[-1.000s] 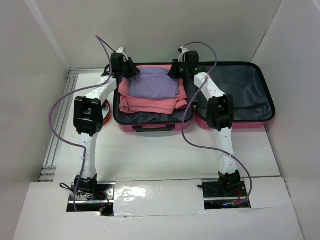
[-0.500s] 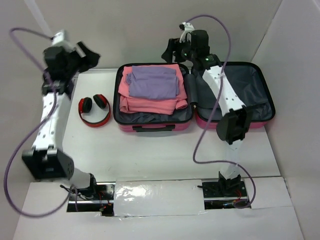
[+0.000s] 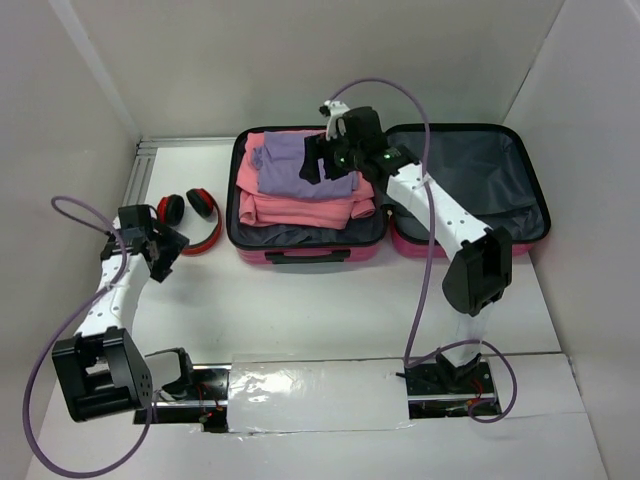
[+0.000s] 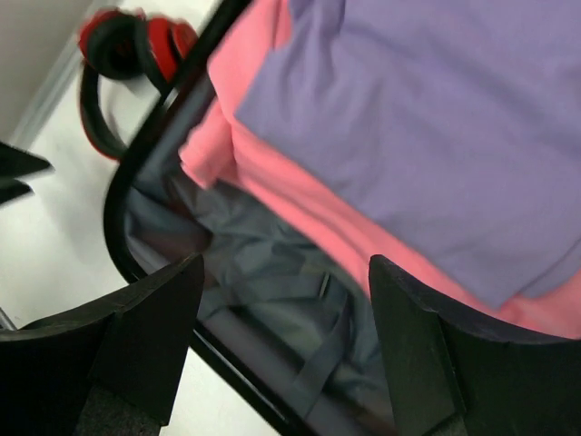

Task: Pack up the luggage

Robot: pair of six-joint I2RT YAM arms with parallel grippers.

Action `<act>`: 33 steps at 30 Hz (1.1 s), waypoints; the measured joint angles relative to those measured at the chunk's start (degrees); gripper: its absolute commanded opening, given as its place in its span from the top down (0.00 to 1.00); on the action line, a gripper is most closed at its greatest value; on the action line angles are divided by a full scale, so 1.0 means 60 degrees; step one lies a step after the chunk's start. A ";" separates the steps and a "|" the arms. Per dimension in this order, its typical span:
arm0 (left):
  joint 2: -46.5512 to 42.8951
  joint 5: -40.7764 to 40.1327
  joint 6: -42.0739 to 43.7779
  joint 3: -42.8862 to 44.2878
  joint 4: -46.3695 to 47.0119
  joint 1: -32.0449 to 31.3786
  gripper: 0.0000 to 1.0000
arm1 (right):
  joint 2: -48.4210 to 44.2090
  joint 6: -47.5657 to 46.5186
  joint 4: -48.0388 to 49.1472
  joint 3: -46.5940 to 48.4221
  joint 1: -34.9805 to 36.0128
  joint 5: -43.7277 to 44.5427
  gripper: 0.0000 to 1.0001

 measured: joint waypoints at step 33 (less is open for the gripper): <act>0.4444 -0.1188 -0.3238 0.1315 0.1443 -0.0113 0.96 | -0.1566 0.0313 -0.0280 -0.2109 0.0178 0.1555 0.15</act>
